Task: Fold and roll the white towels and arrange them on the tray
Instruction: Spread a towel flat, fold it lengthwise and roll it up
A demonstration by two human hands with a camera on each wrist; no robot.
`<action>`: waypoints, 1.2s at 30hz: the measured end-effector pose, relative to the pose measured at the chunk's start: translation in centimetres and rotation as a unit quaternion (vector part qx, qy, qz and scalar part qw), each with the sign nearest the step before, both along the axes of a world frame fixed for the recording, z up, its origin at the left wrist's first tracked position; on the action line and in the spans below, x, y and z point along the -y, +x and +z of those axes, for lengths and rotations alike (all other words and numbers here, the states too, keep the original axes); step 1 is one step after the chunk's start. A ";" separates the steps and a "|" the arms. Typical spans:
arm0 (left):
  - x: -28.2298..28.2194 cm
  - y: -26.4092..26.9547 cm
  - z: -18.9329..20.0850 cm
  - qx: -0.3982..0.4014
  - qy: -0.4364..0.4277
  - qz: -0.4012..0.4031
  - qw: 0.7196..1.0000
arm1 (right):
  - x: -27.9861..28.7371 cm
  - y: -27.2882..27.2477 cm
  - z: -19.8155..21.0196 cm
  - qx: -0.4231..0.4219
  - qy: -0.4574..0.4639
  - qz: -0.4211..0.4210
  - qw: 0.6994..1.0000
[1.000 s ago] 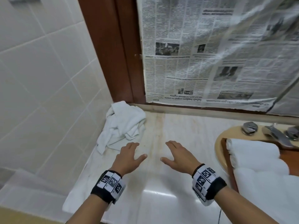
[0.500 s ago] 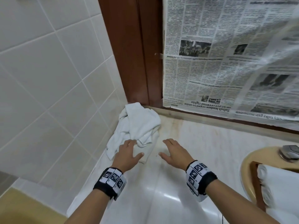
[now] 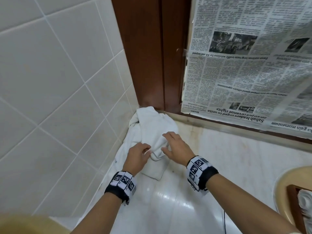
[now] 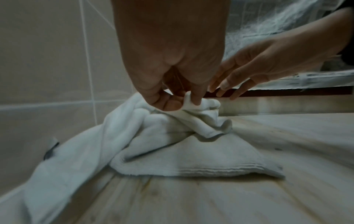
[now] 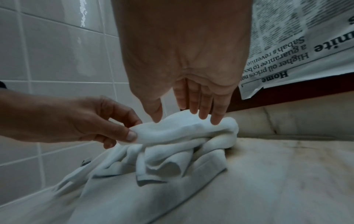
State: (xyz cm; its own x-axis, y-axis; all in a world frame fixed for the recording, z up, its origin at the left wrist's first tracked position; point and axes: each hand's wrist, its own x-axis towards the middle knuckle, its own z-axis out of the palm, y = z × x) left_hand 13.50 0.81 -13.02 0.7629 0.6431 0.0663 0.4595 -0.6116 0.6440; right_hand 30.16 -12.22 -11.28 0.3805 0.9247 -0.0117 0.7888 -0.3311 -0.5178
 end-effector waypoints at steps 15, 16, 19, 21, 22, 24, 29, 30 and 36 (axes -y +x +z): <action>5.4 -7.5 11.0 0.172 0.002 -0.143 0.975 | 5.5 -2.5 3.4 0.051 0.067 0.037 0.996; 5.7 -8.3 11.4 0.177 -0.001 -0.144 0.974 | 6.6 -2.8 3.9 0.039 0.057 0.020 0.997; 6.7 -10.5 12.3 0.186 -0.015 -0.154 0.970 | 10.3 -4.4 5.7 0.020 0.056 -0.012 0.998; 7.6 -11.7 12.4 0.179 -0.018 -0.167 0.969 | 12.7 -6.0 6.8 -0.021 0.053 -0.029 0.998; 8.1 -12.2 12.5 0.175 -0.017 -0.178 0.968 | 13.9 -7.0 7.4 -0.057 0.054 -0.040 0.996; 9.5 -12.7 12.5 0.171 -0.021 -0.205 0.964 | 16.1 -9.4 8.4 -0.117 0.051 -0.050 0.991; 14.3 -12.7 12.3 0.152 -0.088 -0.236 0.956 | 18.9 -16.1 8.5 -0.179 0.036 -0.041 0.982; 15.1 -12.8 12.1 0.145 -0.102 -0.237 0.955 | 19.2 -17.0 8.2 -0.189 0.047 -0.051 0.979; 17.1 -13.9 10.8 0.134 -0.128 -0.238 0.953 | 21.8 -19.4 7.7 -0.186 0.155 -0.139 0.960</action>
State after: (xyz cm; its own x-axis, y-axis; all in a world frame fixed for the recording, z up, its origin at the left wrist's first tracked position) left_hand -0.42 -16.30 -2.26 0.9500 0.2498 0.1875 -0.0333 -0.5160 0.8559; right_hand 10.80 -33.99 -3.54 0.6361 0.7688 0.0654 0.4338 -0.2863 -0.8543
